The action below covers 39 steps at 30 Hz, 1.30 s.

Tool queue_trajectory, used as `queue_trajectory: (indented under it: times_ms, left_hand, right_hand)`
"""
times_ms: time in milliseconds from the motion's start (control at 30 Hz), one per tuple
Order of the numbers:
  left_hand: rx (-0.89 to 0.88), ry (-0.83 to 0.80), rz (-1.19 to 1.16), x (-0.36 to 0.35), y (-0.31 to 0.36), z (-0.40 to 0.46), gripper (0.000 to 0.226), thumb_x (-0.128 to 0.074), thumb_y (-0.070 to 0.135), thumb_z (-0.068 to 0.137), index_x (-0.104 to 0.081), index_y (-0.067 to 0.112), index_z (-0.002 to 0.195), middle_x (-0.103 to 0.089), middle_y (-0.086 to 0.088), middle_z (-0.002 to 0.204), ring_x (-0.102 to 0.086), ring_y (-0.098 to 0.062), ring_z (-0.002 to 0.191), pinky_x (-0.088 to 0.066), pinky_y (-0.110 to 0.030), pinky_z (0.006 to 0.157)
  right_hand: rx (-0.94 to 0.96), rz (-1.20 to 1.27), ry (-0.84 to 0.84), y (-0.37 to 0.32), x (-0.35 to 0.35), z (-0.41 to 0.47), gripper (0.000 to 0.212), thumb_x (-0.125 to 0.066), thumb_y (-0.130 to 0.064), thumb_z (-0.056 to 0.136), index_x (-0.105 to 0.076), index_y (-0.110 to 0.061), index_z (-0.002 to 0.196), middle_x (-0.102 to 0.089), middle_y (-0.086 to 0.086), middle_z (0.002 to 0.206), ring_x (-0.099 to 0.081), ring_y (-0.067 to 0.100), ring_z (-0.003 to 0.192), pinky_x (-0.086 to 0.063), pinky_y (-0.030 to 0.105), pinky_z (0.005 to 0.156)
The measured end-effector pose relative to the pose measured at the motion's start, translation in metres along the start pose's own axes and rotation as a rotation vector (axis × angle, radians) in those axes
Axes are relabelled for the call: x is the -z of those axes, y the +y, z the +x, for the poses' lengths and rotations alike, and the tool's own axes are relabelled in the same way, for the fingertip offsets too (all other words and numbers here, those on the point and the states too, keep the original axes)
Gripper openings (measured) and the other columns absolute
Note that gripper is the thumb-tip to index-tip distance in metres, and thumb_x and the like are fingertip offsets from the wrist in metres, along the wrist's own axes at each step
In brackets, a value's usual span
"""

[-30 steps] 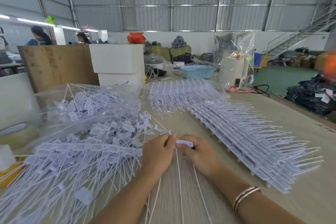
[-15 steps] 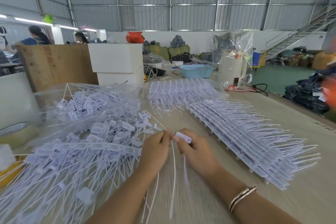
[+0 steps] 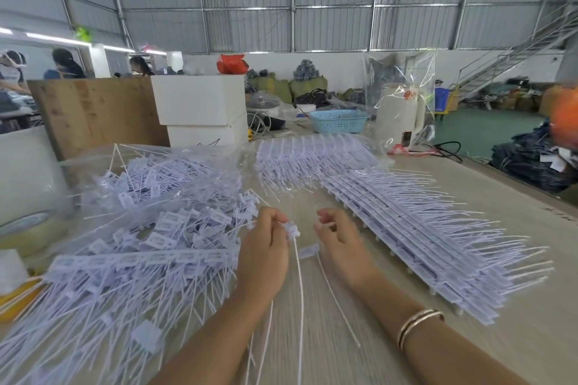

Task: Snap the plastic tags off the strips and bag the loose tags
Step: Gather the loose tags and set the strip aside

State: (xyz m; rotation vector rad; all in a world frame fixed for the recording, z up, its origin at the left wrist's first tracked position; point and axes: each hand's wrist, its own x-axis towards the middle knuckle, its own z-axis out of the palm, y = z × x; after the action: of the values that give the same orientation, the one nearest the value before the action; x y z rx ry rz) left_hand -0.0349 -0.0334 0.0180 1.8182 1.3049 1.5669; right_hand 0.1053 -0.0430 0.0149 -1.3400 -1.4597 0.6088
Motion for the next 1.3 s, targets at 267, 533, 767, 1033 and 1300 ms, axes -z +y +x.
queue_trajectory:
  times_ms: [267, 533, 767, 1033, 1300]
  left_hand:
    - [-0.113, -0.151, 0.086, 0.001, 0.007, 0.0, 0.025, -0.043, 0.008, 0.096, -0.043, 0.032, 0.092, -0.055, 0.012, 0.086, -0.054, -0.001, 0.079, -0.04, -0.012, 0.069]
    - [-0.11, -0.166, 0.639, 0.015, 0.001, 0.007, 0.032, -0.033, 0.032, 0.099, -0.036, 0.031, 0.067, -0.04, 0.011, 0.053, -0.038, -0.003, 0.054, -0.03, -0.031, 0.08]
    - [-0.206, -0.121, 0.553, 0.014, 0.005, 0.006, 0.043, -0.045, 0.029, 0.096, -0.029, 0.032, 0.056, -0.033, 0.01, 0.046, -0.035, -0.001, 0.047, -0.032, -0.032, 0.077]
    - [-0.258, -0.2, 0.613, 0.014, 0.002, 0.006, 0.041, -0.04, 0.039, 0.097, -0.037, 0.024, 0.058, -0.036, 0.007, 0.049, -0.036, -0.007, 0.048, -0.031, -0.03, 0.078]
    - [-0.111, -0.219, 0.319, 0.012, -0.002, 0.009, 0.042, -0.046, 0.029, 0.097, -0.054, 0.012, 0.06, -0.04, 0.004, 0.047, -0.043, -0.015, 0.049, -0.03, -0.031, 0.055]
  right_hand:
    - [0.142, 0.027, -0.226, -0.011, -0.004, -0.013, 0.031, -0.054, -0.027, 0.096, -0.07, -0.025, 0.069, -0.069, -0.01, 0.072, -0.064, 0.001, 0.076, -0.044, 0.025, 0.082]
    - [0.069, 0.192, -0.178, -0.012, 0.0, -0.009, 0.04, -0.046, -0.011, 0.098, -0.066, -0.014, 0.063, -0.062, -0.004, 0.063, -0.056, -0.002, 0.062, -0.04, 0.006, 0.065]
    - [0.004, 0.256, -0.133, -0.007, 0.005, -0.005, 0.026, -0.054, -0.026, 0.094, -0.055, -0.013, 0.071, -0.054, -0.001, 0.066, -0.05, 0.01, 0.066, -0.039, 0.015, 0.065]
    - [0.069, 0.322, -0.354, -0.008, 0.008, -0.006, 0.02, -0.055, -0.005, 0.092, -0.067, -0.015, 0.079, -0.063, -0.009, 0.067, -0.058, 0.004, 0.068, -0.046, 0.015, 0.07]
    - [0.186, 0.202, -0.289, -0.004, 0.003, -0.005, 0.022, -0.059, -0.012, 0.092, -0.07, -0.028, 0.082, -0.064, -0.01, 0.074, -0.058, 0.001, 0.072, -0.044, 0.013, 0.07]
